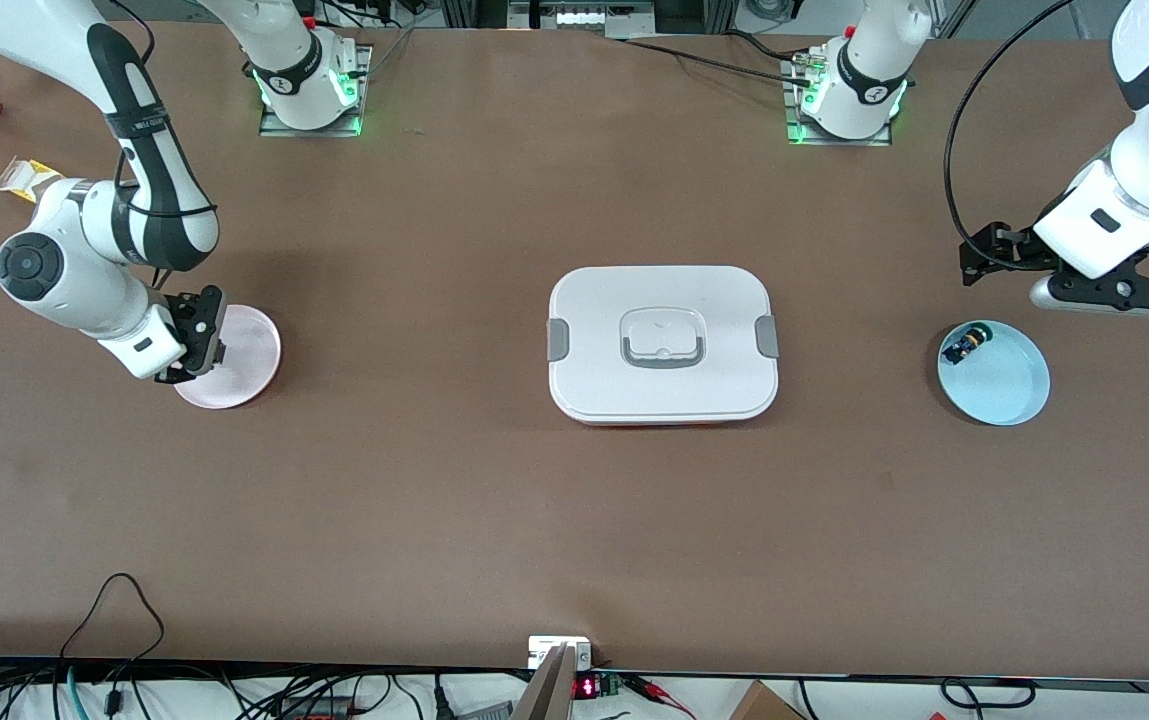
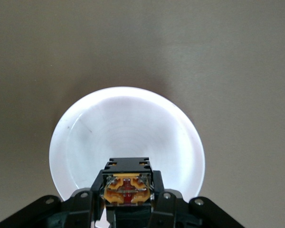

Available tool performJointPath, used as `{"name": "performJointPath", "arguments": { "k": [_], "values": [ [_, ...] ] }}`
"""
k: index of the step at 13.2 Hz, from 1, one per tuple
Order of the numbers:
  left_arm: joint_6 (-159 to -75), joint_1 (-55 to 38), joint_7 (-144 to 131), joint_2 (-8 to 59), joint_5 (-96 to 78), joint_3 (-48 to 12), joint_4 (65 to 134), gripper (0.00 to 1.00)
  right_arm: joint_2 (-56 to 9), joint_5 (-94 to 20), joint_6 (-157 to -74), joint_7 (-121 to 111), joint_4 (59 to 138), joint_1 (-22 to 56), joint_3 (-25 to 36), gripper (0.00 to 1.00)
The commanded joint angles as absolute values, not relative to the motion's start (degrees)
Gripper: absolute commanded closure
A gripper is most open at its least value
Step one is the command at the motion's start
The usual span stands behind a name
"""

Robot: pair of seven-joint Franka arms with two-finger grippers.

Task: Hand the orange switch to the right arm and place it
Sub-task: 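Lower the orange switch with the right gripper onto the white plate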

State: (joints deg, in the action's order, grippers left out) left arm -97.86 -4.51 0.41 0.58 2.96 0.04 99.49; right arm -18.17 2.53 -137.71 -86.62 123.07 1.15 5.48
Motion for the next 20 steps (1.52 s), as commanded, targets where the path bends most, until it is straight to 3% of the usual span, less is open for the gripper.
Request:
{"name": "performJointPath", "arguments": {
  "k": [1,10,16,17,18,20],
  "values": [
    [-97.38,-3.52,-0.18,-0.18,3.16,-0.79,99.67,0.0,-19.33,3.08,-139.39,-88.07,124.27,0.53,5.01,0.72],
    [-96.33,-3.87,-0.26,-0.18,3.25,-1.23,98.79,0.0,-22.23,3.16,-151.07,-90.18,127.62,0.35,5.01,0.71],
    [-96.24,-4.13,-0.35,0.0,3.34,-1.23,98.53,0.0,-23.38,3.08,-151.61,-90.18,128.14,-0.26,4.92,0.7],
    [-96.24,-4.22,-0.35,0.0,3.34,-1.23,98.53,0.0,-23.2,3.08,-151.52,-90.18,128.23,-0.26,4.92,0.6],
    [-96.33,-4.22,-0.35,0.09,3.34,-1.23,98.44,0.0,-22.94,2.99,-151.18,-89.22,128.23,-0.26,4.92,0.01],
    [-96.15,-4.22,-0.35,0.0,3.34,-1.32,98.44,0.0,-21.8,2.73,-151.08,-89.12,127.97,-0.35,4.92,0.0]
  ]
}}
